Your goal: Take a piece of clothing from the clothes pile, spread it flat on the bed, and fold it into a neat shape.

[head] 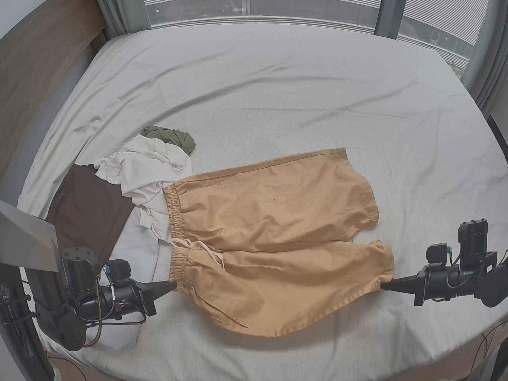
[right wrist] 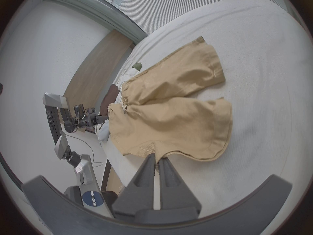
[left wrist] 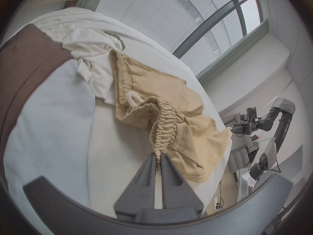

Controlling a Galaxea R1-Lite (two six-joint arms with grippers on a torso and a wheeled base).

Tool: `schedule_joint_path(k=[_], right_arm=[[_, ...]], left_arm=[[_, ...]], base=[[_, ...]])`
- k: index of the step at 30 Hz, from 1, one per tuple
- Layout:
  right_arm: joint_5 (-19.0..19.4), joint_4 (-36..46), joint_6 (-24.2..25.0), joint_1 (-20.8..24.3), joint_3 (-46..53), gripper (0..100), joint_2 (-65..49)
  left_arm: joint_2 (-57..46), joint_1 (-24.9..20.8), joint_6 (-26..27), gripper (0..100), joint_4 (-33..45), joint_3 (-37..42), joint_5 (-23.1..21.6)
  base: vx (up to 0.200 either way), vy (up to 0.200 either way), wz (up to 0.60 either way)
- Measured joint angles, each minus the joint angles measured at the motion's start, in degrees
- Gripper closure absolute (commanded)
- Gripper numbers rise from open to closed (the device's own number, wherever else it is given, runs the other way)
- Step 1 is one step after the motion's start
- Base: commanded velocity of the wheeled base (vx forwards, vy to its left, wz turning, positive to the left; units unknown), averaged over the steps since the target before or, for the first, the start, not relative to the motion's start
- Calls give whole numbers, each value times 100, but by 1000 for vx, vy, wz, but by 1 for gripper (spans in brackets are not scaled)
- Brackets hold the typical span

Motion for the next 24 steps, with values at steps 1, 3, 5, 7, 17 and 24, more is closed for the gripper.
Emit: schedule_joint_path(k=[1, 3, 5, 7, 17, 24], right_arm=[[7, -110, 41, -18, -39, 100, -7], [11, -299, 138, -24, -74, 100, -13], [13, -602, 338, -29, -102, 100, -18], [16, -775, 505, -27, -110, 100, -21], [13, -2135, 1410, 17, -105, 100, 43], [10, -2655, 1760, 28, -143, 100, 163]], left_arm=[[-41, -2, -6, 100, 0, -49, 2], [-102, -2, -33, 100, 0, -105, 9], [-185, -5, -134, 100, 0, -156, 15], [-256, -5, -228, 100, 0, -190, 17], [-739, -7, -769, 100, -2, -297, 17], [-1056, -85, -1419, 100, -5, -330, -7]], base=[[0, 0, 0], [0, 0, 0], [0, 0, 0], [0, 0, 0], [0, 0, 0], [0, 0, 0]])
